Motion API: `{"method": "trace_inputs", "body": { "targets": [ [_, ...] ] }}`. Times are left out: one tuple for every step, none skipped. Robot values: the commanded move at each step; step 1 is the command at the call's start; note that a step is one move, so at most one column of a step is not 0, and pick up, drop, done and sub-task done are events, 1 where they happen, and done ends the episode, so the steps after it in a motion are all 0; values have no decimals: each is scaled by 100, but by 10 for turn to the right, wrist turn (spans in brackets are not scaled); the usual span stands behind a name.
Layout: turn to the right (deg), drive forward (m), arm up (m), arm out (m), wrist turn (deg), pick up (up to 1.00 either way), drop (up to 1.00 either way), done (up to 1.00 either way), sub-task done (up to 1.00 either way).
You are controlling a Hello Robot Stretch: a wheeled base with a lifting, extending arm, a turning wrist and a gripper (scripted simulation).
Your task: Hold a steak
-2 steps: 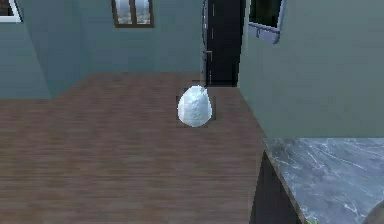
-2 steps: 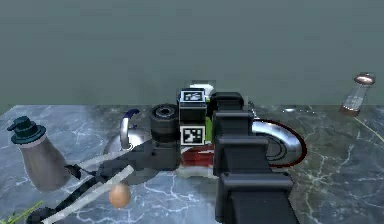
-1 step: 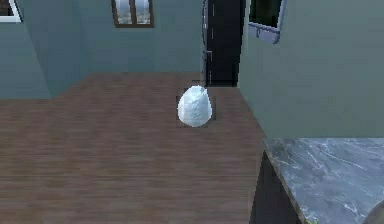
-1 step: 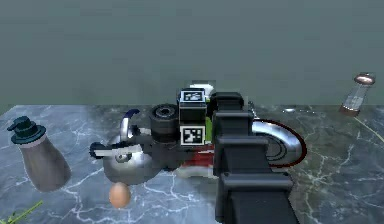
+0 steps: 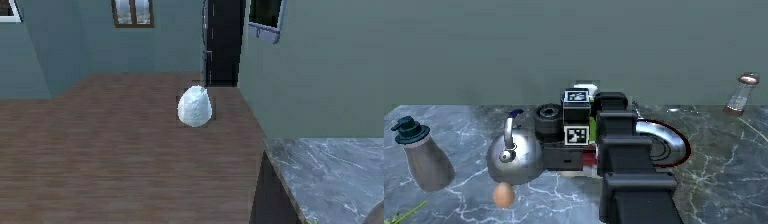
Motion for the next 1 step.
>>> {"method": "trace_inputs", "body": {
  "targets": [
    [0,0,-16,0,0,0,0,0,0]
  ]
}}
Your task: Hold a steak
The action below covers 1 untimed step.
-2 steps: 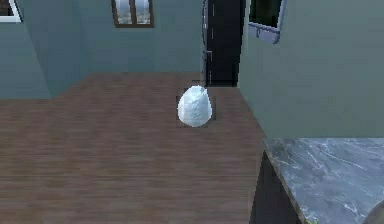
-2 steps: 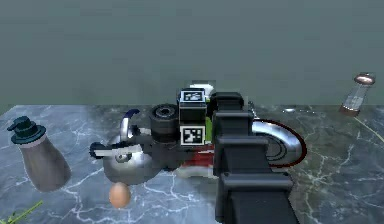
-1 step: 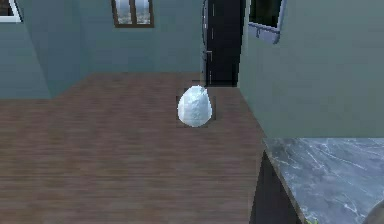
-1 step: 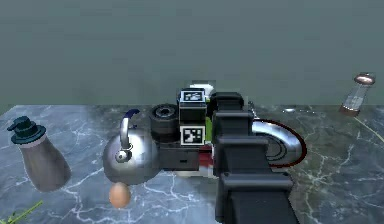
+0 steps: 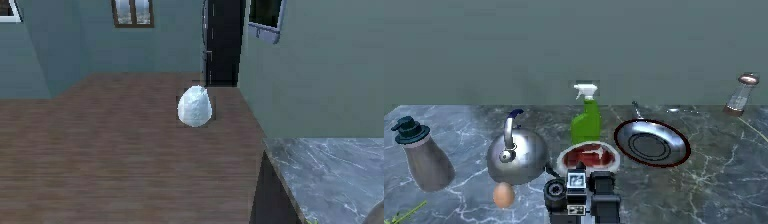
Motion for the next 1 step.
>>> {"method": "trace_inputs", "body": {
  "targets": [
    [0,0,0,0,0,100,0,0,0]
  ]
}}
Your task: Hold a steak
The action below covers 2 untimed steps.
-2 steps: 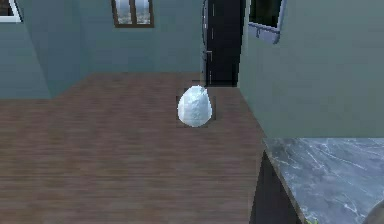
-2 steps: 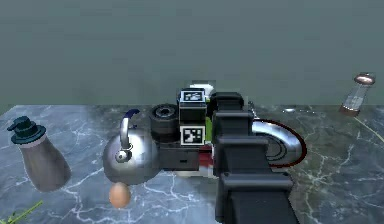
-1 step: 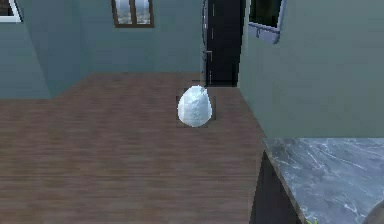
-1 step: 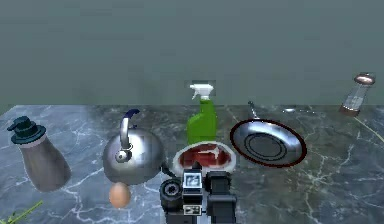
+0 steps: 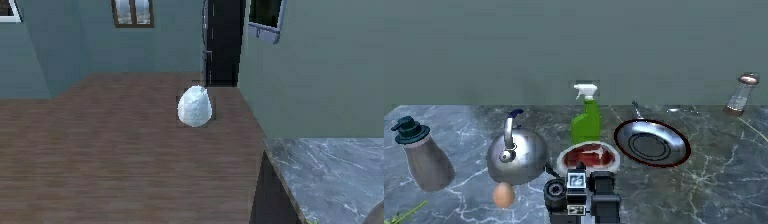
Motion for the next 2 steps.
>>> {"method": "trace_inputs", "body": {
  "targets": [
    [0,0,10,0,0,0,0,0,0],
    [0,0,0,0,0,0,0,100,0]
  ]
}}
